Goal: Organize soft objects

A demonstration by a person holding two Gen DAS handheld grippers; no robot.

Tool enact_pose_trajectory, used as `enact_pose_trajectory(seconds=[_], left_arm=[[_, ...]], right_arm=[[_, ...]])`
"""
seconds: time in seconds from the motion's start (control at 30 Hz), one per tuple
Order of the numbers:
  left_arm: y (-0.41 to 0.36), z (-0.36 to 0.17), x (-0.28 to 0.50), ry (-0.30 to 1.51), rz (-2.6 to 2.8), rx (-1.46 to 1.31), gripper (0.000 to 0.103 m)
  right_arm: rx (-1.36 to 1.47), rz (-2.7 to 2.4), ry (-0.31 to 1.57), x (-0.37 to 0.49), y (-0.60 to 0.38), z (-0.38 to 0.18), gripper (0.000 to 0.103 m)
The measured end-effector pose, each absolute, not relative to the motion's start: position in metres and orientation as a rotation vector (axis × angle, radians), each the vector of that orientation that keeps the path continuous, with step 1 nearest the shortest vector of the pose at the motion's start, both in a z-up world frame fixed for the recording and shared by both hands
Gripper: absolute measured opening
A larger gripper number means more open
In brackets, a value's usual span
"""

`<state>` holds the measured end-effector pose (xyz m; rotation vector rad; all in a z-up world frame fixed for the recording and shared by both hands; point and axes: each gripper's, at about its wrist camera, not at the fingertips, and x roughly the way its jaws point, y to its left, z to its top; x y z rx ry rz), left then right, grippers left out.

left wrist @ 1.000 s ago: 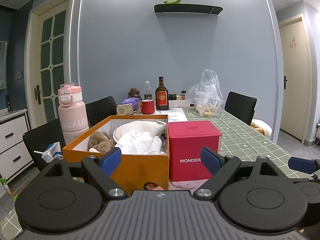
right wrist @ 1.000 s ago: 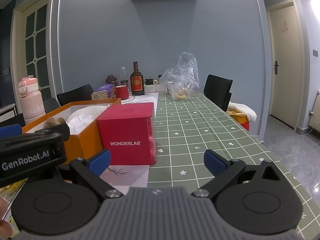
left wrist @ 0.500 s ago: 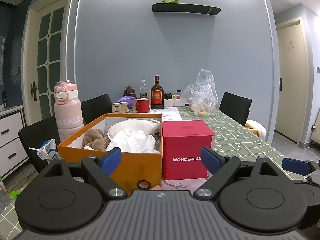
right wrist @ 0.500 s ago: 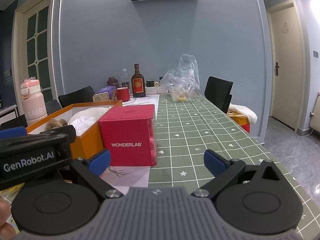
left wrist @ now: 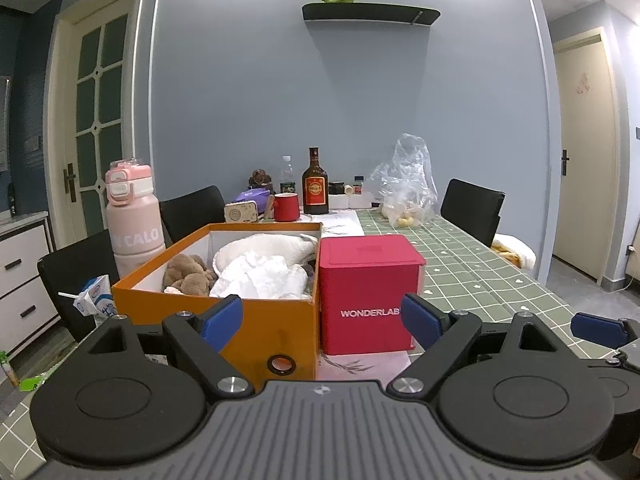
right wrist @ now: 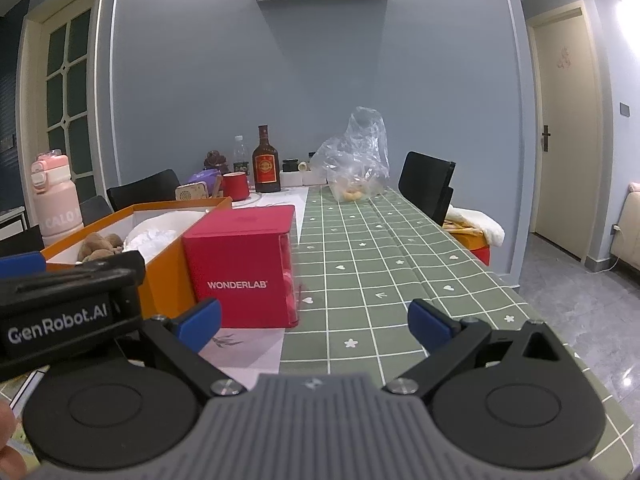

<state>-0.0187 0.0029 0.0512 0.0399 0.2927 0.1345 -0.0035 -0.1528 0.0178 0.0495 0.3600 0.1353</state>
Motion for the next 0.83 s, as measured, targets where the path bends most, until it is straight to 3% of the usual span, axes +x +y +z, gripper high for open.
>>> enact_pose_trajectory(seconds=[0.83], left_arm=[[-0.0052,0.0471,-0.0174,0.307,0.141,0.053,0.103]], right_arm=[[0.022,0.117,0.365,-0.0041,-0.1566,0.0131,0.098]])
